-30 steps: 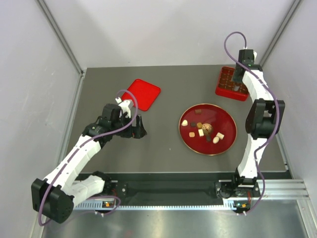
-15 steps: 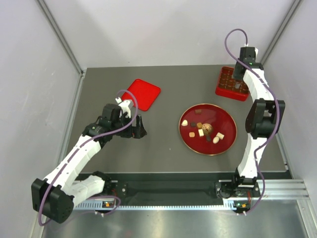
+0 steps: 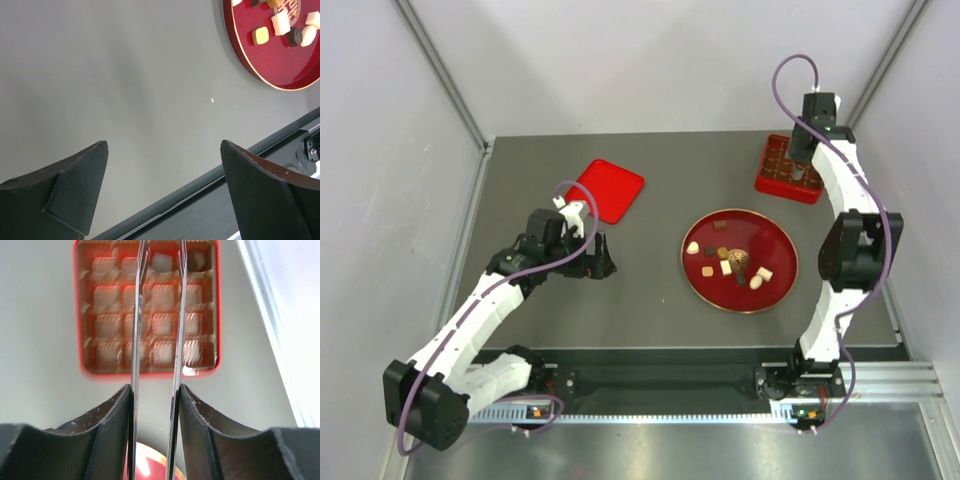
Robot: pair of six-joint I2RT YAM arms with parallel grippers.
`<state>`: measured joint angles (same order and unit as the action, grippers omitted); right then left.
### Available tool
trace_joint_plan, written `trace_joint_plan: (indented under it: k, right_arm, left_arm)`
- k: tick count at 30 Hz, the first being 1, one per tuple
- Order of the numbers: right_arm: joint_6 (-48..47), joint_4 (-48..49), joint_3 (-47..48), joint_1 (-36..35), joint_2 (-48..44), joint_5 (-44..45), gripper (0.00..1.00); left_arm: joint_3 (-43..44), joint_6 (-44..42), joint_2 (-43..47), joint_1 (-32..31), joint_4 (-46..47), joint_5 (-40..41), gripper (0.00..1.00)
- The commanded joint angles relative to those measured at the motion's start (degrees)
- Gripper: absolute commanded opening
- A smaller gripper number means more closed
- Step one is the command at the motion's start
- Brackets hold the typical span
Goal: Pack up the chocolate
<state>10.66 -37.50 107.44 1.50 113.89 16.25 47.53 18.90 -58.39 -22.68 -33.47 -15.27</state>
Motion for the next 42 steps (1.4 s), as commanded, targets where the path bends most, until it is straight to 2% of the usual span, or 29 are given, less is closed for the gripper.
trace_joint_plan:
  k: [1, 5, 12, 16, 25, 32, 42]
  right_arm:
    - [1.3, -1.7, -5.0, -4.3, -10.9, -0.3, 0.41]
    - [3.0, -2.9, -15.8, -10.3, -19.6, 0.4, 0.41]
    - [7.4, -5.0, -29.0, -18.5, -31.2, -1.7, 0.42]
    - [6.6, -0.1, -37.7, -23.1, -36.3, -5.6, 0.43]
    - [7.4, 6.7, -46.0, -26.7, -36.0, -7.4, 0.47]
    - [6.9, 8.1, -47.9, -28.8, -35.7, -5.9, 0.5]
    - [5.9, 8.9, -50.8, -29.4, -35.7, -4.1, 0.5]
  left_arm:
    - [-0.2, -0.4, 1.2, -0.3, 1.0, 0.7, 0.99]
    - [-0.2, -0.4, 1.4, -0.3, 1.0, 0.8, 0.99]
    - [-0.3, -0.4, 2.8, -0.3, 1.2, 1.5, 0.99]
    - [-0.3, -0.4, 2.8, -0.3, 1.3, 0.9, 0.99]
    - [-0.3, -0.4, 2.5, -0.3, 1.2, 1.2, 0.99]
    - [-0.3, -0.4, 1.6, -0.3, 1.1, 1.2, 0.99]
    - [-0.2, -0.3, 1.3, -0.3, 1.0, 1.7, 0.99]
